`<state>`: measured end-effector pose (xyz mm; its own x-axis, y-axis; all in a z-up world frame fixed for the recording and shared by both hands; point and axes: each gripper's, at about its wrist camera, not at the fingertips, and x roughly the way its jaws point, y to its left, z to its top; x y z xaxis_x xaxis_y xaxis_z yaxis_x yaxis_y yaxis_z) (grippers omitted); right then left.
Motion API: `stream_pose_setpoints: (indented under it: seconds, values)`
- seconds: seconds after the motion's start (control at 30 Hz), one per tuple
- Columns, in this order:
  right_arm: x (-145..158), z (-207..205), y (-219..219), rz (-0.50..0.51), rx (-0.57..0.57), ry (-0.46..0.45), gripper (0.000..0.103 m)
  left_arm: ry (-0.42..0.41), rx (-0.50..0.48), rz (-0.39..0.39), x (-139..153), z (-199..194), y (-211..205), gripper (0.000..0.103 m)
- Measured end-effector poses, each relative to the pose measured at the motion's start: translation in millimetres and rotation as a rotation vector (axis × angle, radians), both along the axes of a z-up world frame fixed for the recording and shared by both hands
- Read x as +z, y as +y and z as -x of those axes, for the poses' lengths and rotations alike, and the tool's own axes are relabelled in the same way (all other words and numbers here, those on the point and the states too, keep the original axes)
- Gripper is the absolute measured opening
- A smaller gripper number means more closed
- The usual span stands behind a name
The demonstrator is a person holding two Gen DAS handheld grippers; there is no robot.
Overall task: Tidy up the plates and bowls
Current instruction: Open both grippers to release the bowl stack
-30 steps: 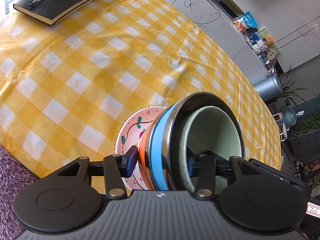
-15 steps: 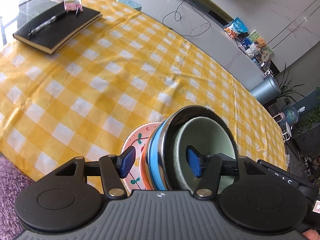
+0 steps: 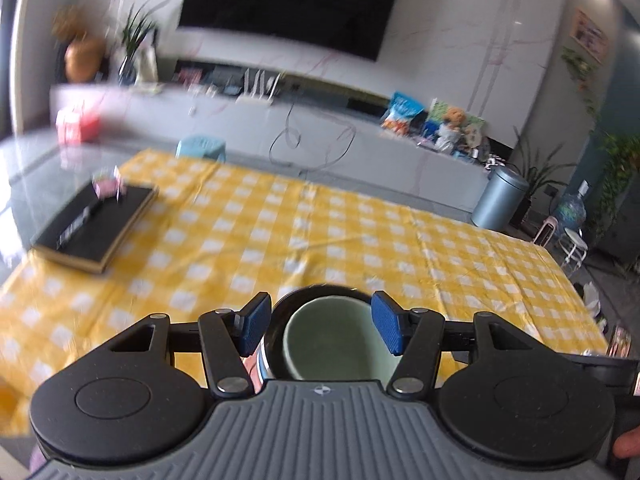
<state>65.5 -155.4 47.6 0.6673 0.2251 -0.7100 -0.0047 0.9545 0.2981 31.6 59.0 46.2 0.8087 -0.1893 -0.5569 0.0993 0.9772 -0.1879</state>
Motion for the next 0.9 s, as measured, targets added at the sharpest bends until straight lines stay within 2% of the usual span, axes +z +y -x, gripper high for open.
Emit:
stream_pose_setpoints:
  seconds: [0.2, 0.3, 0.47, 0.6, 0.9]
  values:
    - [12.7, 38.0, -10.5, 0.122, -0.012, -0.104, 0.074, -0.135, -0.058, -0.194, 2.6, 32.2, -40.0, 0.067]
    - [13.9, 57.0, -12.8, 0.15, -0.018, -0.14, 0.076, -0.157, -0.055, -0.237, -2.2, 46.6, -48.9, 0.067]
    - [12.1, 79.5, -13.0, 0.142, -0.032, -0.169, 0.077, -0.094, -0.065, -0.26, -16.5, 59.4, -48.2, 0.067]
    - [11.6, 87.5, -2.3, 0.138, -0.004, -0.17, 0.077, 0.0, -0.043, -0.311, -24.8, 63.7, -42.7, 0.067]
    - [6.5, 101.5, 29.7, 0.162, 0.083, -0.171, 0.08, 0.045, 0.017, -0.248, -29.4, 66.4, -19.2, 0.074]
